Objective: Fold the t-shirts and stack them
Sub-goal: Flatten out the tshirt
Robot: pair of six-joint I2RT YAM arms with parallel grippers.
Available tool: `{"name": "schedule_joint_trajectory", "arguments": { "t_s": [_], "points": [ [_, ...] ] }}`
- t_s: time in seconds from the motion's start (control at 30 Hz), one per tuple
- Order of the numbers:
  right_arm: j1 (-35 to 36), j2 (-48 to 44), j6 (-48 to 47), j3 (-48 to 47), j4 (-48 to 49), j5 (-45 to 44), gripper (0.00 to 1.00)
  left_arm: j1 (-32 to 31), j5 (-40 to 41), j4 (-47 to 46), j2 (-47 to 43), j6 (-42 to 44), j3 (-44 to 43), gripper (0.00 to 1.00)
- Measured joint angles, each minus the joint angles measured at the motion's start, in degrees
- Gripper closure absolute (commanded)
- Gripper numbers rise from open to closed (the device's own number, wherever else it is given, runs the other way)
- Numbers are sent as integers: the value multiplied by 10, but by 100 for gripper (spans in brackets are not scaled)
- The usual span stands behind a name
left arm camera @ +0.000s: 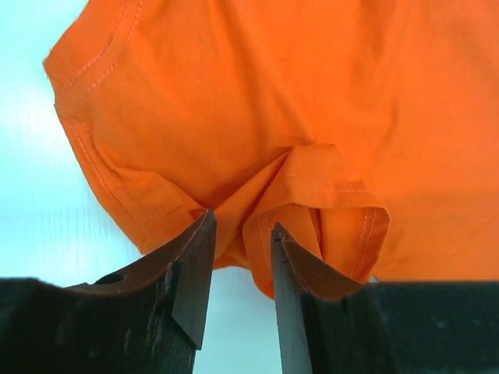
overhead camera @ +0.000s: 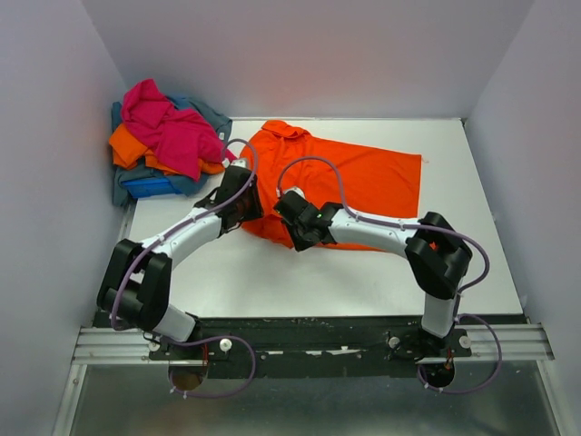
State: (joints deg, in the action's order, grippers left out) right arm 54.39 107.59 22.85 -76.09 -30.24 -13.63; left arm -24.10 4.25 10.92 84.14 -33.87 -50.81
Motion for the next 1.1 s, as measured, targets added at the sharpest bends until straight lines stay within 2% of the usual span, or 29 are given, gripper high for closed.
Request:
{"name": "schedule_joint_trajectory", "arguments": {
  "t_s": [0.27,0.57,1.1],
  "points": [
    [-2,-35,-4,21,25,2,82,-8,4,15,79,27,-69,53],
    [-20,-97,-4,81,55,2,82,-19,0,25,122,30,-89,48],
    [-39,-133,-4,126,76,2,83,-53,14,42,145,9,-130,48]
  ]
}}
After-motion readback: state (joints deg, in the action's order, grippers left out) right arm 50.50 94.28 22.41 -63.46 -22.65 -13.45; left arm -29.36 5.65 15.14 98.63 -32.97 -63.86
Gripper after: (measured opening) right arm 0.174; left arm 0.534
